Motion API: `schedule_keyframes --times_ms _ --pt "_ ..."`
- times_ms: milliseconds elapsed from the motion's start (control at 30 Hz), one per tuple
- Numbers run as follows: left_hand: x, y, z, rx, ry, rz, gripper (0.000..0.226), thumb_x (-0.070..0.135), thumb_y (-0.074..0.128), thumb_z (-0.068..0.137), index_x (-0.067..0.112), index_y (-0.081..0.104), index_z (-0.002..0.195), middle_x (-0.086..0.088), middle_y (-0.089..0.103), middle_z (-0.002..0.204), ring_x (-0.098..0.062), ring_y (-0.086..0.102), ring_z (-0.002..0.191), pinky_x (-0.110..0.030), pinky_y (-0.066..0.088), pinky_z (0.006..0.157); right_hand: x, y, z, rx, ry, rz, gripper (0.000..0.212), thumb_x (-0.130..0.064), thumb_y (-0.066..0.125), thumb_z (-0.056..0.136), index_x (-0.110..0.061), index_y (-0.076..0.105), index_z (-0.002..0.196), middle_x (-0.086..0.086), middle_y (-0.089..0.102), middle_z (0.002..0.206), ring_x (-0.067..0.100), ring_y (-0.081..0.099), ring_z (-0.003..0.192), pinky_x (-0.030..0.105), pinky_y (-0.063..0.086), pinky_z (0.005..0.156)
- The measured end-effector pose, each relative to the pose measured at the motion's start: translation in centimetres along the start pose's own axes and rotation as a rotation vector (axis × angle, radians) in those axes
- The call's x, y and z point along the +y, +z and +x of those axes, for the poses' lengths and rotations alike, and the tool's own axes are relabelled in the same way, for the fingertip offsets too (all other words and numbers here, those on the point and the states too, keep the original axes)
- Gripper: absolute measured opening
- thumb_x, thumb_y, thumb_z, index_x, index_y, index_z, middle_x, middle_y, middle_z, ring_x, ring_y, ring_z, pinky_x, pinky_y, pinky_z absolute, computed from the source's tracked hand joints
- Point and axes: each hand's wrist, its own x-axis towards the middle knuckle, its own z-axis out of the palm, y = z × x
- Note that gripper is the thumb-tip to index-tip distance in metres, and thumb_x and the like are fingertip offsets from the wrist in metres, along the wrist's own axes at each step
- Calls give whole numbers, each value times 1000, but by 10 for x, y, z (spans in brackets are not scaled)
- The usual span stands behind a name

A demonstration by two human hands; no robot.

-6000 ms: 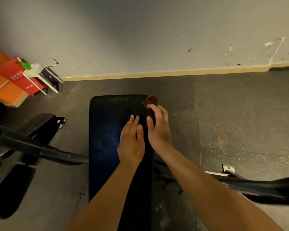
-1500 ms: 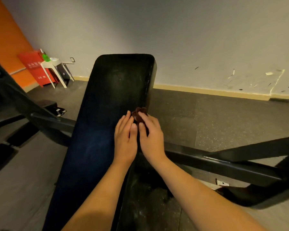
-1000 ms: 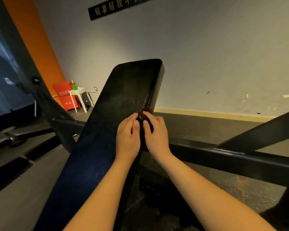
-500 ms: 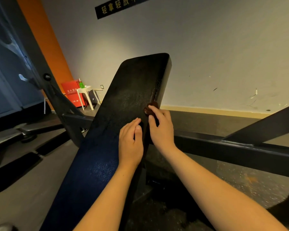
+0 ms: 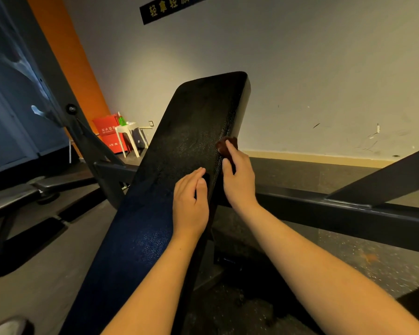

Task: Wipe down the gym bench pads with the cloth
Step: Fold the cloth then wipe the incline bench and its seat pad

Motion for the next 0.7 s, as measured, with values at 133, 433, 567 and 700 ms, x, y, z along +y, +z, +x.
schedule_keyframes --times_ms 133,433,567,700 --pt "1 1 -1 3 10 -5 38 32 42 105 22 61 136 15 56 137 -4 43 132 -21 32 109 10 8 -49 -15 -9 5 46 -21 50 104 -37 45 147 -15 48 137 -6 46 121 5 35 97" --pt "0 -1 -2 -4 19 -10 33 24 44 107 21 64 133 12 59 137 -4 43 133 -29 34 114 -9 0 -11 12 0 -37 42 -28 47 105 -28 47 147 -7 47 142 3 44 126 13 32 102" --pt "-1 0 -2 -1 20 -4 33 25 44 107 22 63 134 12 59 138 -3 43 132 -30 35 113 -10 16 -30 53 -25 -51 36 -32 46 105 -30 56 140 -9 47 137 4 48 121 26 44 104" --pt "3 -2 -4 13 -11 -49 31 25 44 107 20 68 127 17 59 131 1 44 127 -31 38 112 2 11 -70 4 -30 -7 35 -26 53 103 -34 58 136 -18 52 124 -4 52 113 10 42 95"
